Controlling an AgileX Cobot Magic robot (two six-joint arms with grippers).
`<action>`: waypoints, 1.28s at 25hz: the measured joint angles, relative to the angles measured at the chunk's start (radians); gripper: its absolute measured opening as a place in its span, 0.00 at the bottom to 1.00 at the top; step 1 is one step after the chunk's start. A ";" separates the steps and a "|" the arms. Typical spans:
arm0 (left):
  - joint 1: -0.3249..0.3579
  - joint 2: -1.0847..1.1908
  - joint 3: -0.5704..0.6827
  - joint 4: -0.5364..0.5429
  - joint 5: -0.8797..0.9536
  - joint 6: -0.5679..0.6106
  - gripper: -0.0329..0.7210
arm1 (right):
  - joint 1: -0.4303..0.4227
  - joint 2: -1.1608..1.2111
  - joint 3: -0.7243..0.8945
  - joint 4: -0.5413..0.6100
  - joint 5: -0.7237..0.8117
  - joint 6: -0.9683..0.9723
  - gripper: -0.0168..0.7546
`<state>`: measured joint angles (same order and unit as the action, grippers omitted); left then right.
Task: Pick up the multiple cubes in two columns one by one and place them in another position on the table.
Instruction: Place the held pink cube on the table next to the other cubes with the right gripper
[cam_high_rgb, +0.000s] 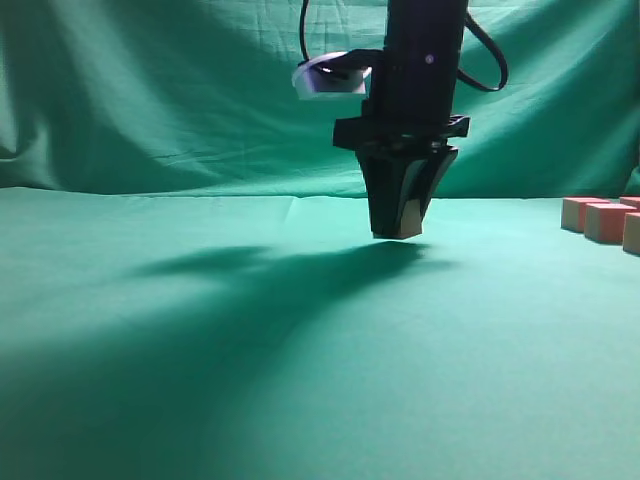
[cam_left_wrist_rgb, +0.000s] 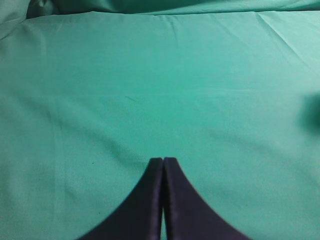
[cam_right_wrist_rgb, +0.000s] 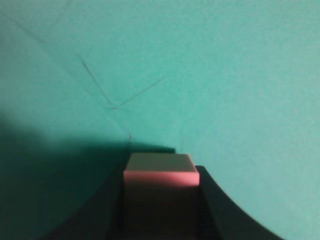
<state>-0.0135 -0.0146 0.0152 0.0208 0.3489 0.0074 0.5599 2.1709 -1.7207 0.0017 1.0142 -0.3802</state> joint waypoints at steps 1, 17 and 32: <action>0.000 0.000 0.000 0.000 0.000 0.000 0.04 | 0.000 0.007 0.000 0.000 -0.006 0.000 0.36; 0.000 0.000 0.000 0.000 0.000 0.000 0.04 | 0.000 0.025 -0.010 0.019 -0.014 0.046 0.36; 0.000 0.000 0.000 0.000 0.000 0.000 0.04 | 0.000 -0.054 -0.048 0.026 0.056 0.091 0.86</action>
<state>-0.0135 -0.0146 0.0152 0.0208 0.3489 0.0074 0.5599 2.1173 -1.7685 0.0278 1.0697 -0.2895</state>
